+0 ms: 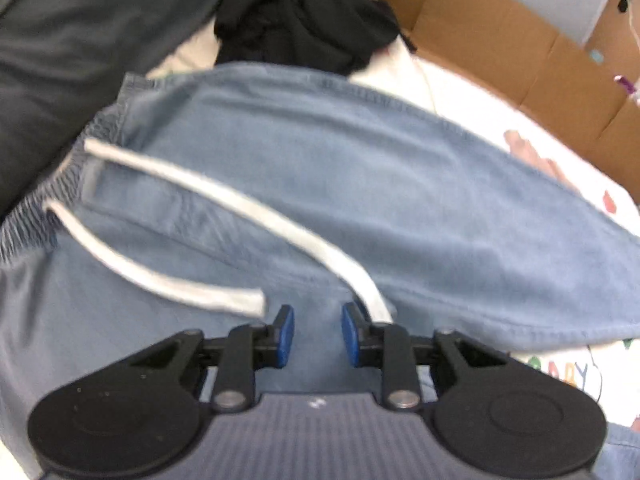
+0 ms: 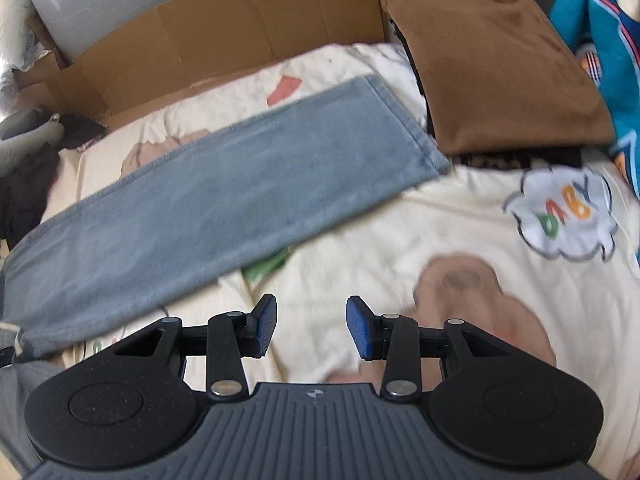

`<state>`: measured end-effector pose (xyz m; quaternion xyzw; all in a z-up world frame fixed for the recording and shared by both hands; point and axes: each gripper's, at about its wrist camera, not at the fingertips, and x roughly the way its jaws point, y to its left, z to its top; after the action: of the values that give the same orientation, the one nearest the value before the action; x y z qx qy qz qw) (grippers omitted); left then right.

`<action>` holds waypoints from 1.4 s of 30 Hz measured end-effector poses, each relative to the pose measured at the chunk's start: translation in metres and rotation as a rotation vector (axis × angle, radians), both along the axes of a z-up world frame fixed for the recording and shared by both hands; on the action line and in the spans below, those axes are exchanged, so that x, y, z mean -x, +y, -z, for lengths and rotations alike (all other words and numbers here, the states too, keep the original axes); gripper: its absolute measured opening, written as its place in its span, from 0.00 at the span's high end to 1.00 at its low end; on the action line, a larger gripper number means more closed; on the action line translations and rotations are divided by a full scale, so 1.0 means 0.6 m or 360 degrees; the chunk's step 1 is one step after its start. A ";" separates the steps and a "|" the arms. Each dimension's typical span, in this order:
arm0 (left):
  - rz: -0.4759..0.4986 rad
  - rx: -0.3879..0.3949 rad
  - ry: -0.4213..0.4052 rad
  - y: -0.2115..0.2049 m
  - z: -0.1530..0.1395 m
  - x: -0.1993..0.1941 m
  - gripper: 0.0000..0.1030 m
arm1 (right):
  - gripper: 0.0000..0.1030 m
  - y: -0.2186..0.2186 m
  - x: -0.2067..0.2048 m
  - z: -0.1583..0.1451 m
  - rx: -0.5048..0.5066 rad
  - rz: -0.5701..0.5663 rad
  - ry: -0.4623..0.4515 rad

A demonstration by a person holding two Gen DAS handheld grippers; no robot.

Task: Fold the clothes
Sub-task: 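Move both open tools over the jeans toward the waistband and leg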

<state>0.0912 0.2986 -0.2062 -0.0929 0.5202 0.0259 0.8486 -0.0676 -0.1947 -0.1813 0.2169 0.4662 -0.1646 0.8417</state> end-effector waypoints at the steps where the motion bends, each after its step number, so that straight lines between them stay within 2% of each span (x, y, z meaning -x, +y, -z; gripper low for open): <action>1: -0.0032 0.0011 0.0009 -0.002 0.007 0.000 0.76 | 0.55 0.003 0.010 -0.002 0.0005 0.0002 0.0008; 5: -0.0175 0.0095 0.0082 0.004 0.041 -0.017 0.81 | 0.55 0.001 0.054 -0.010 -0.0013 0.0061 0.0009; 8: -0.0237 0.0095 0.0122 0.006 0.057 -0.032 0.82 | 0.55 -0.007 0.084 -0.014 0.0078 0.0120 0.0054; 9: -0.0237 0.0084 0.0128 0.005 0.058 -0.037 0.82 | 0.55 -0.011 0.094 -0.013 0.0107 0.0143 0.0077; 11: -0.0229 0.0077 0.0151 0.006 0.056 -0.044 0.82 | 0.55 -0.026 0.113 -0.008 0.0062 0.0201 0.0103; 15: -0.0216 0.0149 0.0161 0.028 0.028 -0.036 0.81 | 0.55 -0.043 0.142 0.000 0.0038 0.0278 0.0120; 18: -0.0224 0.0128 0.0116 0.054 -0.009 -0.011 0.73 | 0.55 -0.050 0.154 0.007 0.0016 0.0339 0.0112; 19: -0.0240 0.0120 0.0099 0.065 -0.020 -0.002 0.68 | 0.55 -0.050 0.156 0.008 0.0032 0.0349 0.0112; 26: -0.0401 0.0059 0.0074 0.153 -0.074 0.073 0.67 | 0.55 -0.045 0.170 0.016 -0.0008 0.0408 0.0106; 30: -0.0480 0.0021 0.0090 0.187 -0.097 0.111 0.67 | 0.55 -0.036 0.174 0.014 -0.0038 0.0382 0.0096; 35: -0.0521 -0.0037 0.0150 0.202 -0.096 0.152 0.67 | 0.55 -0.025 0.179 0.024 -0.0104 0.0361 0.0117; 39: -0.0575 -0.0031 0.0236 0.201 -0.084 0.186 0.67 | 0.55 -0.008 0.181 0.028 -0.0145 0.0311 0.0131; 42: -0.0568 -0.0043 0.0275 0.192 -0.082 0.203 0.63 | 0.55 0.006 0.183 0.031 -0.0174 0.0271 0.0140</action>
<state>-0.0303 0.4137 -0.1572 -0.1696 0.5659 0.1909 0.7839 -0.1771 -0.1912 -0.2001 0.2939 0.4910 -0.2192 0.7902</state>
